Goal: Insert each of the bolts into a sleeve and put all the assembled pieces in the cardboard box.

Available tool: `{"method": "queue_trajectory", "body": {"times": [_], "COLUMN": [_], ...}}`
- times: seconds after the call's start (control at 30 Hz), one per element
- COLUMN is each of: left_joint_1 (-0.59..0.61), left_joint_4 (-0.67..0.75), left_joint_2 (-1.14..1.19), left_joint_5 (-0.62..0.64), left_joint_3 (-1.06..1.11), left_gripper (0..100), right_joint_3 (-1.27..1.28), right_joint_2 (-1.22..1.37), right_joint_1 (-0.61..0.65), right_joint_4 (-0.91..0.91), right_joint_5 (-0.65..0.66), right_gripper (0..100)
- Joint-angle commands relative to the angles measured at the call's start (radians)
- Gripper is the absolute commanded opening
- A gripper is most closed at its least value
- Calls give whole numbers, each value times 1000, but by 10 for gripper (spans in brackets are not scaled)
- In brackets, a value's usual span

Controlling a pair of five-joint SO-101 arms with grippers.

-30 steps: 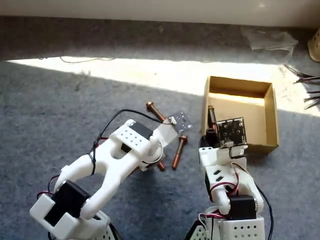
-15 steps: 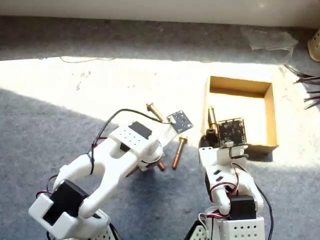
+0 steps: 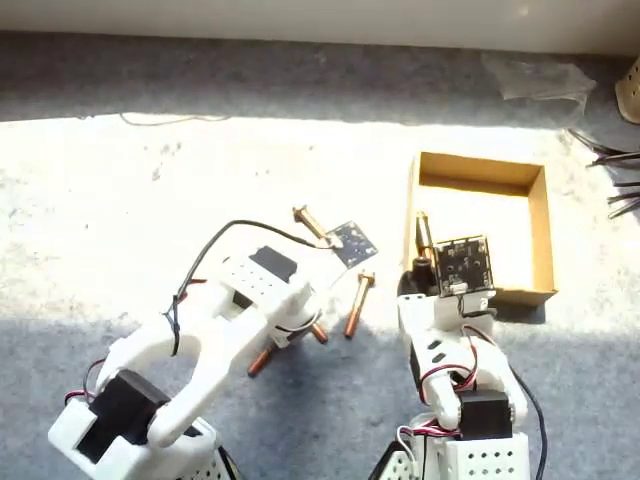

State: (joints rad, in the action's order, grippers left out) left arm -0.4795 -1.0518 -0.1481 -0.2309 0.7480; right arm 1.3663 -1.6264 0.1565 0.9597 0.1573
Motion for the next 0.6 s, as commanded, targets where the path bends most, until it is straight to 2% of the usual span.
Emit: {"method": "queue_trajectory", "body": {"times": [0.0,0.57], "left_joint_1": [16,16], "left_joint_4": [-23,-18], "left_joint_2": [-35,-24], "left_joint_5": [41,60], "left_joint_3": [-2,1], "left_gripper": [132,133], "right_joint_3": [-8,-7], "right_joint_2": [-10,-10], "right_joint_1": [-12,-12], "right_joint_4": [-31,-30], "right_joint_5": [-2,34], "right_gripper": [22,22]}}
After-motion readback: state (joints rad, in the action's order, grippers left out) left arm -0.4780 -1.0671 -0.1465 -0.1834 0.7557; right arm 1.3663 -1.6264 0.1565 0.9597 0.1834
